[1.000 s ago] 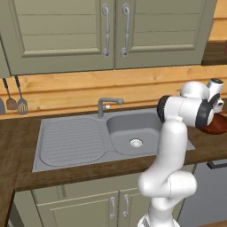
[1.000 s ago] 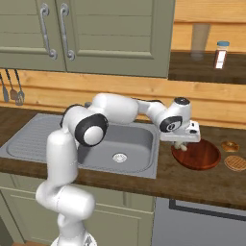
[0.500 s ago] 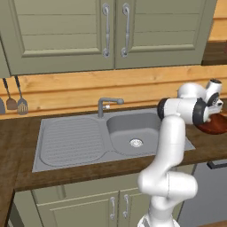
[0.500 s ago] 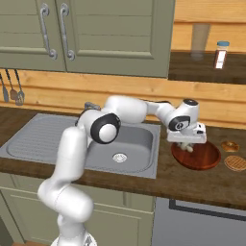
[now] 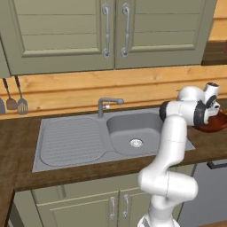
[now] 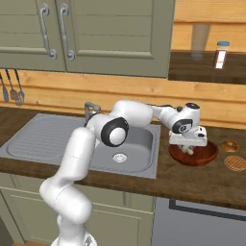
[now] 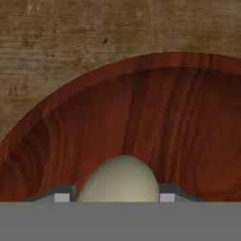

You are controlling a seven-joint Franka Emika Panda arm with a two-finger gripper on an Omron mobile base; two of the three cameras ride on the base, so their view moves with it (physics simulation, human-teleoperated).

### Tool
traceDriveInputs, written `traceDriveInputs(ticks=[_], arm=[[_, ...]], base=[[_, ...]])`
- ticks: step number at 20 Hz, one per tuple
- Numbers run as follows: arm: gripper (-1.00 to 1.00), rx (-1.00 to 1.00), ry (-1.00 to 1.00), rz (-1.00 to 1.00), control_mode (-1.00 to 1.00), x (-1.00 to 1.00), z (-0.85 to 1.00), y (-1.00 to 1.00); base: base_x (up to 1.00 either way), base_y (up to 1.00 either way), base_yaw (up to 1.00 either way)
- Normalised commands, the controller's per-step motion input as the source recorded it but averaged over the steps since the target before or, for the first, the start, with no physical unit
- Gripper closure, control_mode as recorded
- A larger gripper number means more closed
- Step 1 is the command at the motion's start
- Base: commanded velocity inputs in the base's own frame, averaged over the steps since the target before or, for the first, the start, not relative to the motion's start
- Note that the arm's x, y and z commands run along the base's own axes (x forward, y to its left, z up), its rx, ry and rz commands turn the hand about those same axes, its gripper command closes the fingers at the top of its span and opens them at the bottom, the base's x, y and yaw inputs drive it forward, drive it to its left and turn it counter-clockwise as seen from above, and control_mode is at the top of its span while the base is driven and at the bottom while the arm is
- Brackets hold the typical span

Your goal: Pick the mushroom from the sink and place it in the bowl. Then pick the bowl and place it in the microwave. Then close the microwave door and press the start button.

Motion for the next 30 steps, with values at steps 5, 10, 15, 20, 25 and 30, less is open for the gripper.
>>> traceDriveInputs(ticks=[5,10,15,20,25,30], arm=[[-1.0,0.01,0.0,0.0,-1.0,0.0,0.0,-0.08],[-1.0,0.0,-0.02,0.0,-1.0,-0.22,0.0,0.02],[-1.0,-0.09,-0.05,0.0,-1.0,-0.29,0.14,0.39],[-1.0,-0.13,0.0,0.02,-1.0,-0.38,0.13,0.55],[-1.0,-0.15,0.02,0.0,-1.0,-0.08,0.06,0.63],[-1.0,-0.02,0.03,0.0,-1.0,0.02,0.03,0.19]], base=[[0.0,0.0,0.0],[0.0,0.0,0.0],[0.0,0.0,0.0],[0.0,0.0,0.0],[0.0,0.0,0.0],[0.0,0.0,0.0]])
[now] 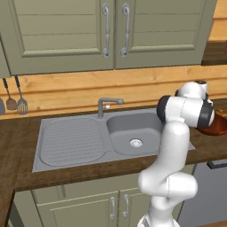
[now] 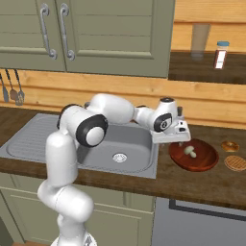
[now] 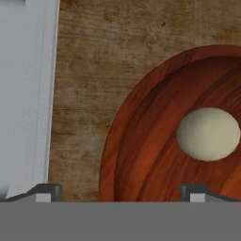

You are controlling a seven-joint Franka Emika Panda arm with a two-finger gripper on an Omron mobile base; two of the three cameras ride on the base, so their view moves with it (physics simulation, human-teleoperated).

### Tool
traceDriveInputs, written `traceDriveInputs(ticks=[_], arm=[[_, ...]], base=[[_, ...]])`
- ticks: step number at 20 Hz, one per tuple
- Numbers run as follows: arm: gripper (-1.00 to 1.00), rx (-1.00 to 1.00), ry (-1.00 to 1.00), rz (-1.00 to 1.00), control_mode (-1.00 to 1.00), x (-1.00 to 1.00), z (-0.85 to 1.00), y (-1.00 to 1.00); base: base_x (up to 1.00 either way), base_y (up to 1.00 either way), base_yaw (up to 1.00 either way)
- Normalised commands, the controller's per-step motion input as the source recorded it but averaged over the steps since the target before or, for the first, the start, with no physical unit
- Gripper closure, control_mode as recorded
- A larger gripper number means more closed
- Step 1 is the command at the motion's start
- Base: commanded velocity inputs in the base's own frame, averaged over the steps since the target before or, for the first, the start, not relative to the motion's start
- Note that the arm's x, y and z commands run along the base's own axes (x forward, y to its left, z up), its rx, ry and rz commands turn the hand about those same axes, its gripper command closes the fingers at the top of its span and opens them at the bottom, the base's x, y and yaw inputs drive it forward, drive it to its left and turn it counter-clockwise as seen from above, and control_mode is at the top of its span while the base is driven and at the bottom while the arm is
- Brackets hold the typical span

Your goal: Pick the mushroom from the sink and place it in the bowl. Then pick the bowl and place it in the microwave. Then close the microwave door and press the start button.

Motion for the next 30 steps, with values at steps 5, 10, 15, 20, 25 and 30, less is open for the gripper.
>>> traceDriveInputs(ticks=[5,10,15,20,25,30], arm=[[-1.0,0.0,0.02,0.0,-1.0,0.05,-0.06,0.0],[-1.0,0.0,0.06,0.0,-1.0,0.13,-0.09,0.0],[-1.0,0.0,0.0,0.0,-1.0,0.09,-0.12,-0.07],[-1.0,0.0,0.0,0.0,-1.0,0.03,-0.22,-0.22],[1.0,0.0,0.0,0.0,-1.0,0.02,-0.39,-0.09],[1.0,0.0,-0.02,0.0,-1.0,-0.01,-0.2,-0.11]], base=[[0.0,0.0,0.0],[0.0,0.0,0.0],[0.0,0.0,0.0],[0.0,0.0,0.0],[0.0,0.0,0.0],[0.0,0.0,0.0]])
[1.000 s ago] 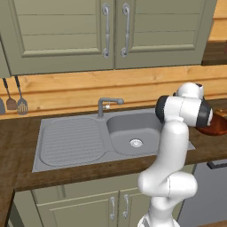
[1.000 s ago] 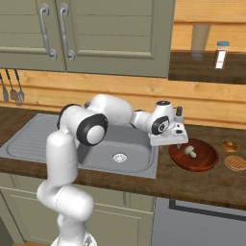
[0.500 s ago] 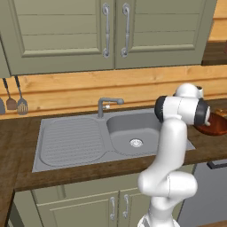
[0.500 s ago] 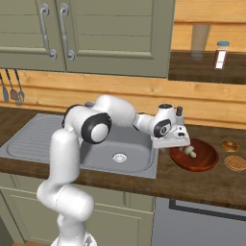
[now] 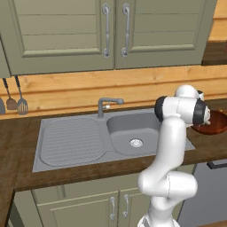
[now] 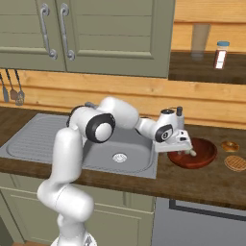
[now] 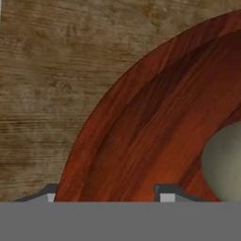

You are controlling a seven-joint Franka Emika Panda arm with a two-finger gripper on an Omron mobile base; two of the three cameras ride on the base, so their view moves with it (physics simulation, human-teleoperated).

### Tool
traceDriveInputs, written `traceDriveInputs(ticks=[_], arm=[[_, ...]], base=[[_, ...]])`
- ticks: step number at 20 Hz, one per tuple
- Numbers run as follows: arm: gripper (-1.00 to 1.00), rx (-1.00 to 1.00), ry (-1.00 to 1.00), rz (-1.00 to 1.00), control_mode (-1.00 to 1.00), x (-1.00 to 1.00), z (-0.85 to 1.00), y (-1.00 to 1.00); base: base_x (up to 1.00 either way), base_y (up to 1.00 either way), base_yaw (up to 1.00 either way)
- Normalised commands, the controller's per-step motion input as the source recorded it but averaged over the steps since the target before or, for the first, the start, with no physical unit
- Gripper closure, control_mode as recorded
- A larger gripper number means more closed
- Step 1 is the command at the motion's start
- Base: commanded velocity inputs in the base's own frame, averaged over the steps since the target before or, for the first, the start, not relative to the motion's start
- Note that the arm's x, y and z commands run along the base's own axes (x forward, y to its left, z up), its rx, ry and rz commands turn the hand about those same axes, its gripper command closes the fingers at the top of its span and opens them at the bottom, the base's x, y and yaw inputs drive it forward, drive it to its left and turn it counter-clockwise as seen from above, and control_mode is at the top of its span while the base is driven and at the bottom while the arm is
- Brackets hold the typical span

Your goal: Pick the mushroom from the sink and place it in the bowl. Then pick the bowl and place it in the microwave. Then close the microwave door and press the start button.

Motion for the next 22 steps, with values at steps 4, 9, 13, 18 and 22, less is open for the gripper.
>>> traceDriveInputs(ticks=[4,9,13,18,22], arm=[[1.0,0.0,-0.03,0.0,-1.0,0.0,0.0,-0.02],[1.0,0.0,-0.11,0.0,-1.0,-0.26,0.0,0.02],[1.0,-0.06,-0.18,0.13,-1.0,-0.59,0.0,0.29],[1.0,-0.15,-0.07,0.34,-1.0,-0.5,0.04,0.18],[1.0,-0.2,-0.04,0.59,-1.0,-0.64,0.52,0.06]], base=[[0.0,0.0,0.0],[0.0,0.0,0.0],[0.0,0.0,0.0],[0.0,0.0,0.0],[0.0,0.0,0.0]])
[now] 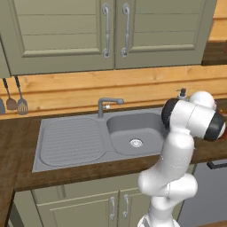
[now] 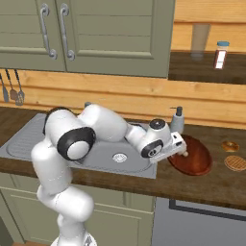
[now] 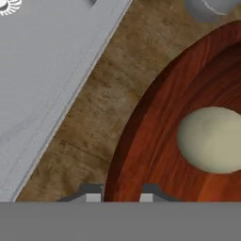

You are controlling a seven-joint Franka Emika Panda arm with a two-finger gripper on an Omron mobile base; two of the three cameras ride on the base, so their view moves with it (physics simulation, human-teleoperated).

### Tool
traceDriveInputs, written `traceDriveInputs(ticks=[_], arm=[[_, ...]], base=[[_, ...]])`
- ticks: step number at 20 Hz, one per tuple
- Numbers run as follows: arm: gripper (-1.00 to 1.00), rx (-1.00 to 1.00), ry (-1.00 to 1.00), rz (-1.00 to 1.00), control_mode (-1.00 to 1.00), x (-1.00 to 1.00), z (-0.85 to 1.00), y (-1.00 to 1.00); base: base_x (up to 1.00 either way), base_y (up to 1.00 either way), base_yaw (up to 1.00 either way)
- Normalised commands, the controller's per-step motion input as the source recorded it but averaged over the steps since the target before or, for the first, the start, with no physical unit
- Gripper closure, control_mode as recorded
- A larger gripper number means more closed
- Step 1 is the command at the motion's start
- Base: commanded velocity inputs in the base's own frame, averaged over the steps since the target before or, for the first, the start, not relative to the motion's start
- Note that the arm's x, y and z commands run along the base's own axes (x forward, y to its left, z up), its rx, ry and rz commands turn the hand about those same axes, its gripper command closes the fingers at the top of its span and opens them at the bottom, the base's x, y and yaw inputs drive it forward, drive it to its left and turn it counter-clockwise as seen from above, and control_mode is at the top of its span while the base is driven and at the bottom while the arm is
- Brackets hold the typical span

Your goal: Pick the mushroom from the sink and place it in the bowl. Then pick the bowl and place it in the microwave. Then close the microwave door and press the start button.

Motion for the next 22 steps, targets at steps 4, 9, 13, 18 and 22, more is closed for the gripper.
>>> traceDriveInputs(ticks=[4,9,13,18,22], arm=[[1.0,-0.07,-0.03,0.69,-1.0,-0.46,0.59,0.21],[1.0,-0.01,-0.02,0.68,-1.0,-0.04,0.49,0.39],[1.0,-0.1,-0.02,0.66,-1.0,-0.29,0.84,0.23],[1.0,-0.17,0.0,0.59,-1.0,-0.25,0.94,0.33],[1.0,-0.19,-0.01,0.54,-1.0,-0.11,0.9,0.43]], base=[[0.0,0.0,0.0],[0.0,0.0,0.0],[0.0,0.0,0.0],[0.0,0.0,0.0],[0.0,0.0,0.0]])
